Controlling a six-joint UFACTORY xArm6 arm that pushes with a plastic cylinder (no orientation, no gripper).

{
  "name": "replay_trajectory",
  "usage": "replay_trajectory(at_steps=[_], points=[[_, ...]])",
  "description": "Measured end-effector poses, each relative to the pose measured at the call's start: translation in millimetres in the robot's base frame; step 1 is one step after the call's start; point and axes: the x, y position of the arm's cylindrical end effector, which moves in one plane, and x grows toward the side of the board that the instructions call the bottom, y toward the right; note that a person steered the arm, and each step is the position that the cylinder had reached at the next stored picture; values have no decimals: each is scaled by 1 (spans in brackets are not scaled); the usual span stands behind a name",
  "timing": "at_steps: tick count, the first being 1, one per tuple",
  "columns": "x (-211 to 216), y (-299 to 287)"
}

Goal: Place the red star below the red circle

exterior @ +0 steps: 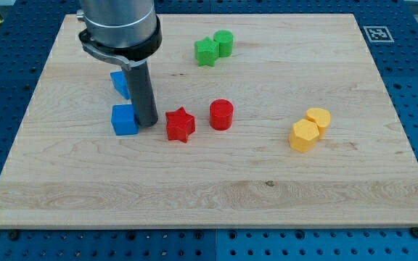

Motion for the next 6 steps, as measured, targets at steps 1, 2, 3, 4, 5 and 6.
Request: replay_trajectory(at_steps=[1,2,3,4,5,6], points=[[6,0],[7,9],[10,34],[18,65],[22,79],[33,79]])
